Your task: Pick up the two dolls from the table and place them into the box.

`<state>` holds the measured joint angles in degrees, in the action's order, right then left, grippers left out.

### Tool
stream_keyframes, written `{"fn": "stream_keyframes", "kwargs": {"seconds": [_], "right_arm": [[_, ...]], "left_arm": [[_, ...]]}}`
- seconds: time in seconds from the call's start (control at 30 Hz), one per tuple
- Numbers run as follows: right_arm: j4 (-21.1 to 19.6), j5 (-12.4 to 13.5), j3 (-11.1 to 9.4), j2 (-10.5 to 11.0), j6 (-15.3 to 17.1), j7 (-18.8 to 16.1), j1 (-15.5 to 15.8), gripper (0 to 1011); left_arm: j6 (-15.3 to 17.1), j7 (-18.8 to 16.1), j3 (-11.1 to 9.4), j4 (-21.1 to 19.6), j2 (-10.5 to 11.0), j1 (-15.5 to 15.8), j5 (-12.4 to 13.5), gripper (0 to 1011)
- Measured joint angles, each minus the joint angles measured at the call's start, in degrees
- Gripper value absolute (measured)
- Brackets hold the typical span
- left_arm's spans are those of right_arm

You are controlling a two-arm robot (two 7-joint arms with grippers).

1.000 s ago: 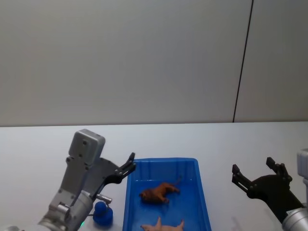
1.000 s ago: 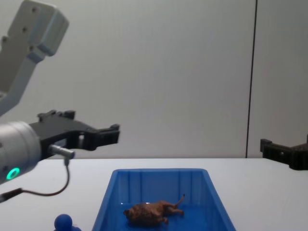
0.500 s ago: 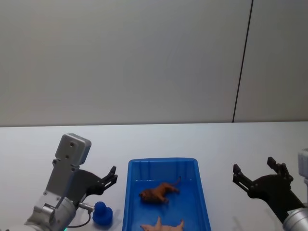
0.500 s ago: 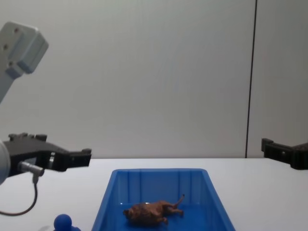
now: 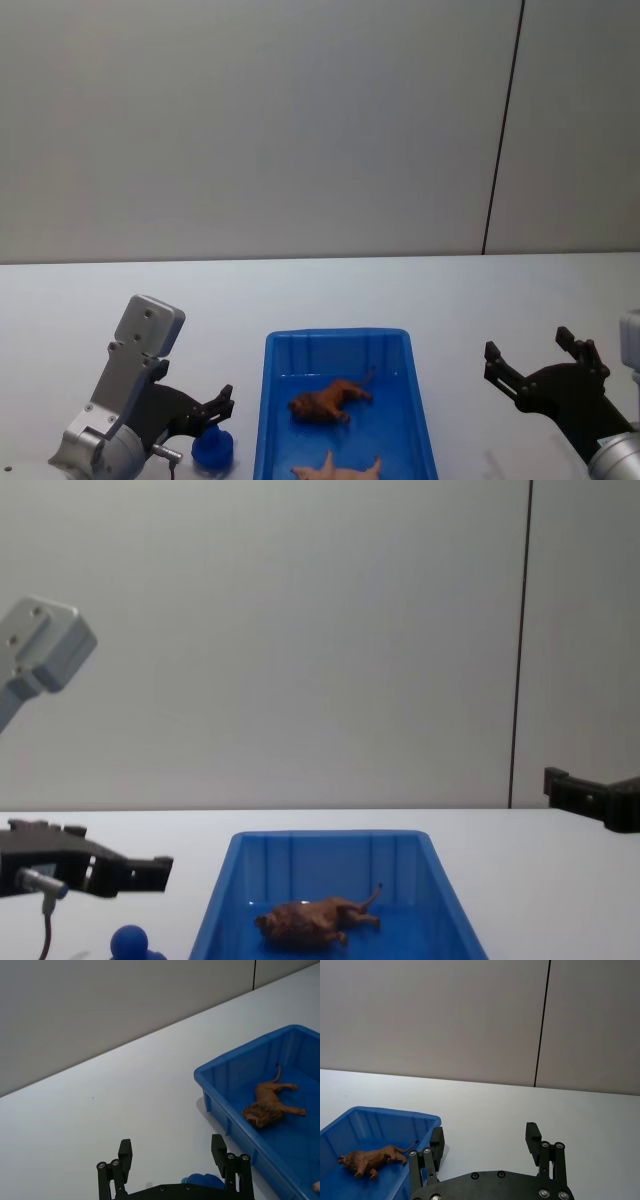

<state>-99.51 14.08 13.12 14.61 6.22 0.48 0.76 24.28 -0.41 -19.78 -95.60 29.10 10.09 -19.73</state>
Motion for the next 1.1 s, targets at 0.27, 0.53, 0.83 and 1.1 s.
{"fn": "stream_keyframes", "kwargs": {"seconds": [0.27,0.53,0.83,1.1], "right_arm": [[0.0,0.0,0.0,0.0,0.0,0.0,0.0,1001],[0.0,0.0,0.0,0.0,0.0,0.0,0.0,1001],[0.0,0.0,0.0,0.0,0.0,0.0,0.0,1001],[0.0,0.0,0.0,0.0,0.0,0.0,0.0,1001]], "left_arm": [[2.8,2.4,0.3,2.6,-0.4,1.1,-0.7,1001],[4.5,4.0,0.5,4.2,-0.8,1.6,-1.3,1002],[5.9,5.5,0.5,5.3,-1.2,2.0,-1.7,826],[6.7,6.4,0.6,5.7,-1.4,2.0,-1.9,592]]}}
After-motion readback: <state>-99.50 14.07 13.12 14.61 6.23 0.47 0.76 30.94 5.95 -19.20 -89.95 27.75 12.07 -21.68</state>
